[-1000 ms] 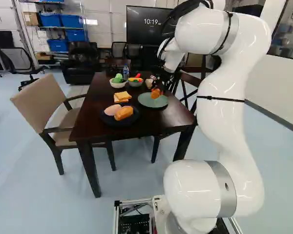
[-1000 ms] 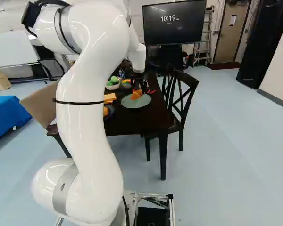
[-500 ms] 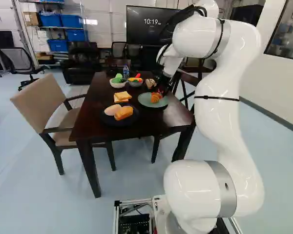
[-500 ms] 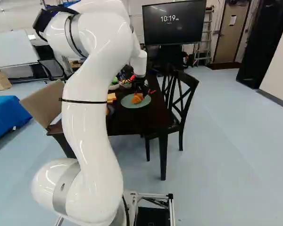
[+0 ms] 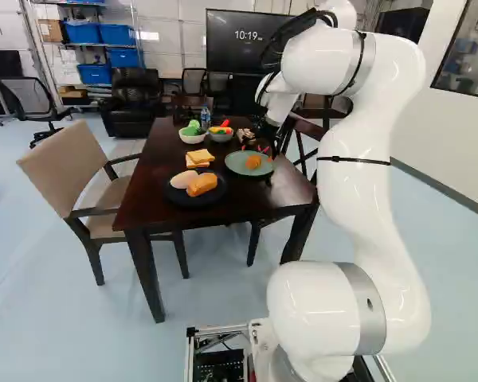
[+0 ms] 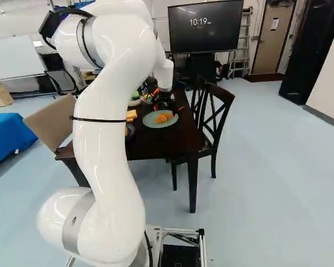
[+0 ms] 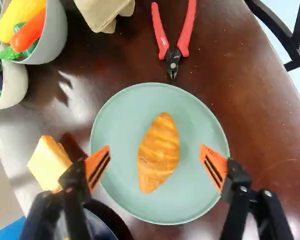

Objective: Move the croissant to the empty plate

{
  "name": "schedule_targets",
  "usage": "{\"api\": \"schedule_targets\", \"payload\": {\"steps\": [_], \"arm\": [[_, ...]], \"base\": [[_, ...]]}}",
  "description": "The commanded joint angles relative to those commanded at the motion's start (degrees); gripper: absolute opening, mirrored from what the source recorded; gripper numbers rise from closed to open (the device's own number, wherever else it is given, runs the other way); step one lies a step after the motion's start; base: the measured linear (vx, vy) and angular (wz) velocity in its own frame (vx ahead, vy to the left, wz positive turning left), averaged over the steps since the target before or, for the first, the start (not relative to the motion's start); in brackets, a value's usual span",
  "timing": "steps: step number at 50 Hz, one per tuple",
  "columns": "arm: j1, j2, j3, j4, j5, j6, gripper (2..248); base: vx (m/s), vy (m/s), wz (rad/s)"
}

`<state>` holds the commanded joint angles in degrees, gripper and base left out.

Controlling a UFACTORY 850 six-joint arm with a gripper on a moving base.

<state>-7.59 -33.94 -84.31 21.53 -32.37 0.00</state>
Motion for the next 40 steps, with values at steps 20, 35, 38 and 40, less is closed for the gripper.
{"api": "schedule_targets", "payload": {"steps": [20,35,38,40], "arm": [[0.00,0.58,0.15,0.00,0.22,0.00,247],[0.00,2.65,0.65,0.00,-0.24,0.00,247],[0.01,3.03,0.68,0.00,-0.84,0.00,247],[0.01,3.26,0.66,0.00,-1.29,0.00,247]], "base": [[0.000,0.000,0.000],[0.000,0.000,0.000],[0.000,0.000,0.000],[0.000,0.000,0.000]]}}
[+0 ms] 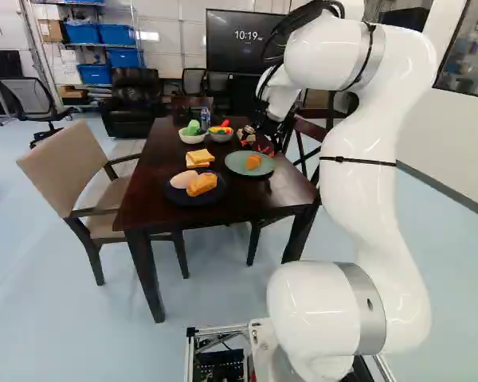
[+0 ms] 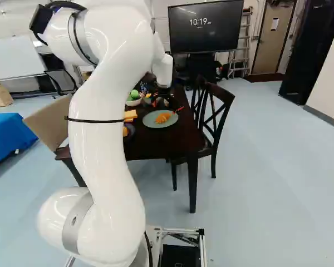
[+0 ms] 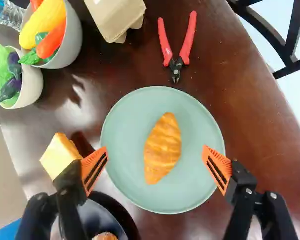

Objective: Move the croissant to the empty plate

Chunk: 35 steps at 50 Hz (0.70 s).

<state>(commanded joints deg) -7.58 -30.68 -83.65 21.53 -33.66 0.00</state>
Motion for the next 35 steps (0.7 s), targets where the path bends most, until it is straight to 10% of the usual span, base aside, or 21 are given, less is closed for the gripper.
{"api": "schedule_targets", "payload": {"steps": [35], "arm": [[0.05,4.48,0.16,-1.11,-5.74,0.00,247]], "base": [[0.000,0.000,0.000]]}}
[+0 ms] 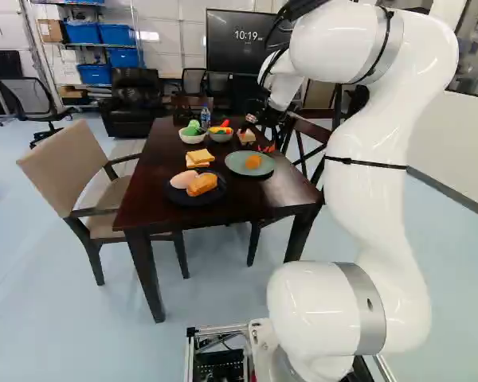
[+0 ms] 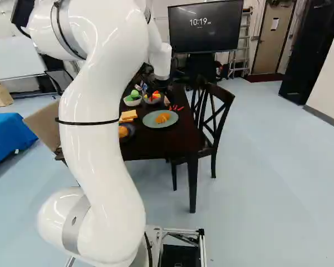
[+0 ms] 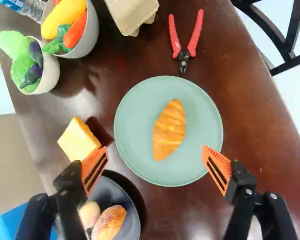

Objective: Move the croissant to the empty plate

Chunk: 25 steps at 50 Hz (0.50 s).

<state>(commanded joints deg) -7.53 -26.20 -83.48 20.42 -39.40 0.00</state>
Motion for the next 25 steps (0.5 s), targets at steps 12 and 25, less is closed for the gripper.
{"api": "schedule_targets", "payload": {"steps": [12,25], "arm": [[0.00,1.65,0.17,-2.46,-1.19,0.00,247],[0.00,3.43,0.28,-5.59,-2.53,0.00,247]], "base": [[0.000,0.000,0.000],[0.000,0.000,0.000]]}}
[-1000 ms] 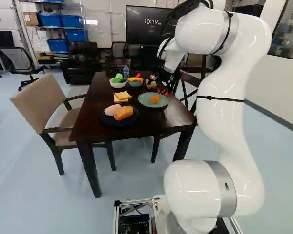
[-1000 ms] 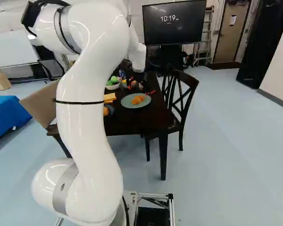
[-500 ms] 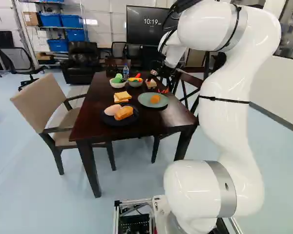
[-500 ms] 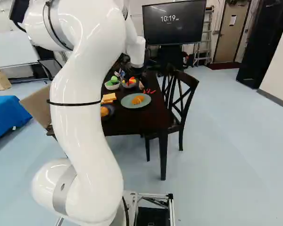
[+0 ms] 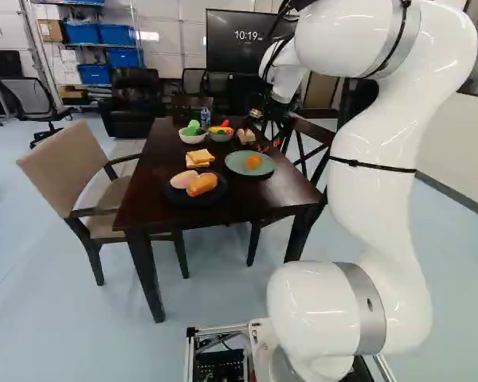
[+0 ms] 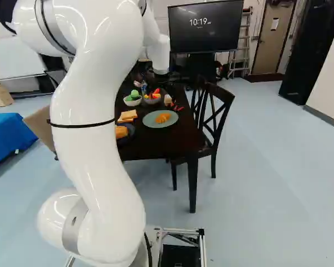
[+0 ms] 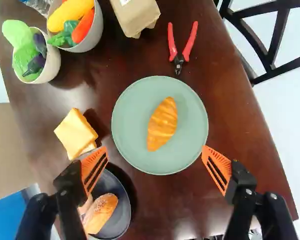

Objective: Move the croissant to the empty plate

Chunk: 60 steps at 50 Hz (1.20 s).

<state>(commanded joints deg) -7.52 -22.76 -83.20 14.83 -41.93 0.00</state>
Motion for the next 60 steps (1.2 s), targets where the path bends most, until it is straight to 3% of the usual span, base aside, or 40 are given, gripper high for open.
{"api": "schedule_targets", "payload": {"steps": [17,60], "arm": [[0.00,2.24,0.05,-2.91,-1.20,0.00,247],[0.02,2.44,0.20,-2.94,-1.01,0.00,247]], "base": [[0.000,0.000,0.000],[0.000,0.000,0.000]]}}
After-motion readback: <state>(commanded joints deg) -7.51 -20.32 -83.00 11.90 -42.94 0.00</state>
